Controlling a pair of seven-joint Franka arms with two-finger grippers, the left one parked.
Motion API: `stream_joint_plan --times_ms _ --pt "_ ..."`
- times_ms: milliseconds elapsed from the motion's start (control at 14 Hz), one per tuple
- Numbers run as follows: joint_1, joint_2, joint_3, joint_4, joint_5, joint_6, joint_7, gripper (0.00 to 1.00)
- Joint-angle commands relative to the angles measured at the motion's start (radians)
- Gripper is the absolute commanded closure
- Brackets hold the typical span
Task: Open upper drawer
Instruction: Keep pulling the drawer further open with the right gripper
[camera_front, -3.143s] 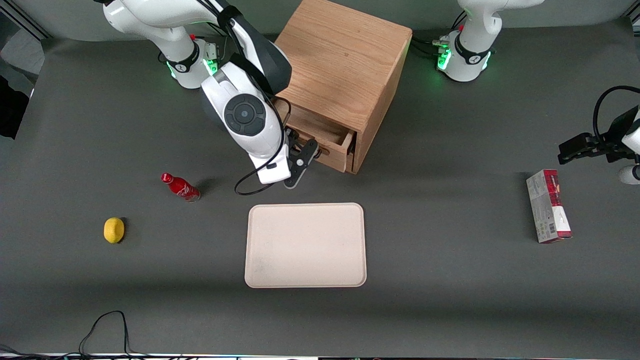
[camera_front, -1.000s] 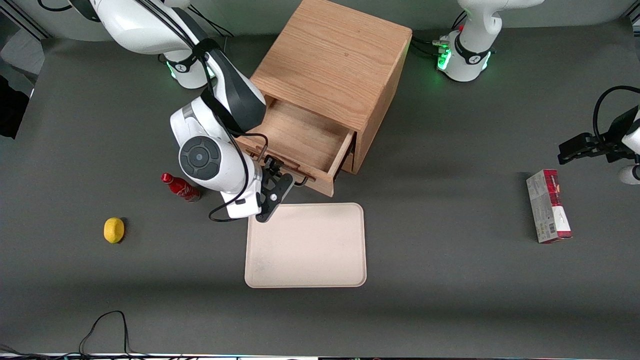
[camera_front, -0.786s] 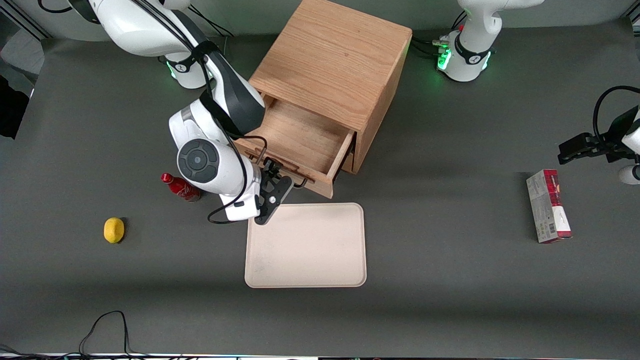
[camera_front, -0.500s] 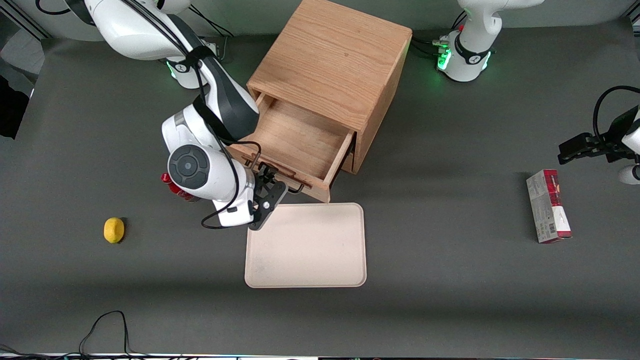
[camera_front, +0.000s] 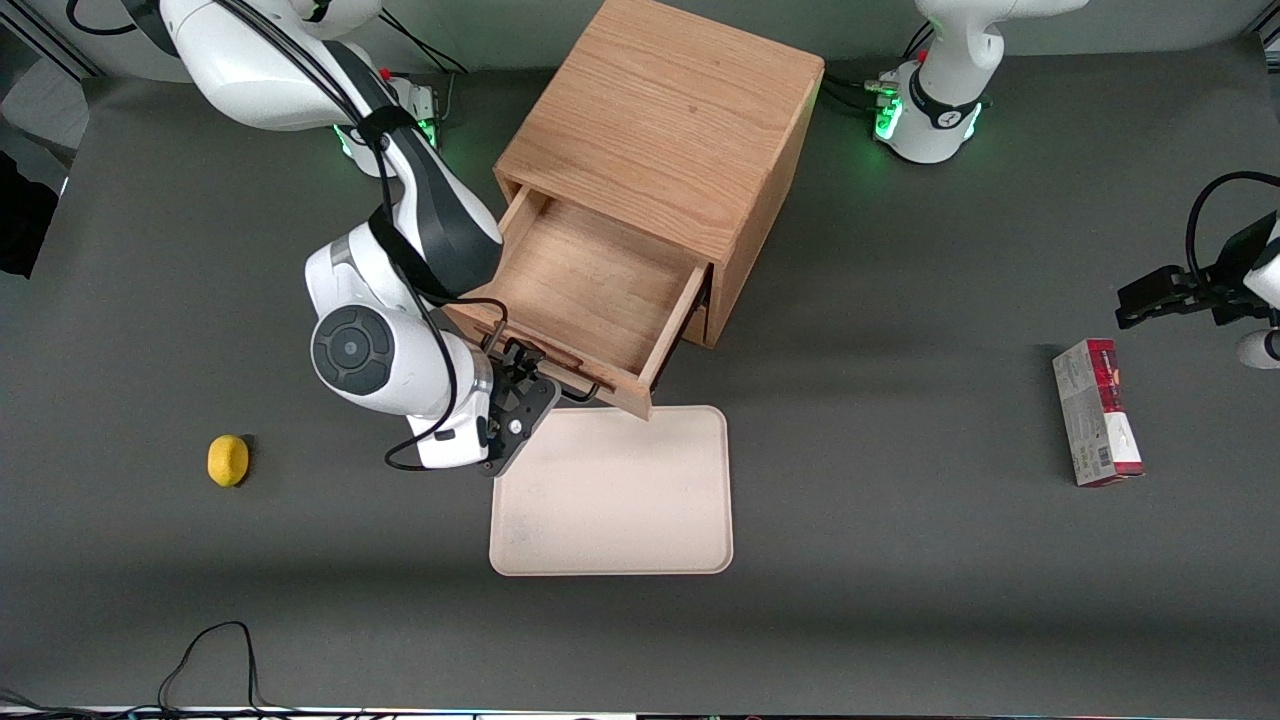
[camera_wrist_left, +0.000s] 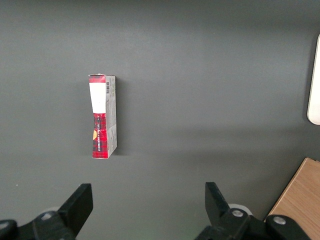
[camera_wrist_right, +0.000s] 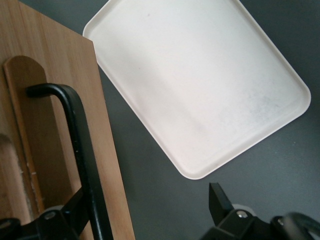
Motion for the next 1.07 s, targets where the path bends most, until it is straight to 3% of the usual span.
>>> stream_joint_plan --times_ms 0,1000 --pt "-0.025 0.040 0.007 0.069 0.019 -0.017 -0.031 0.00" --pt "-0.068 0.108 0.010 0.153 0.020 -0.008 -0.032 0.00"
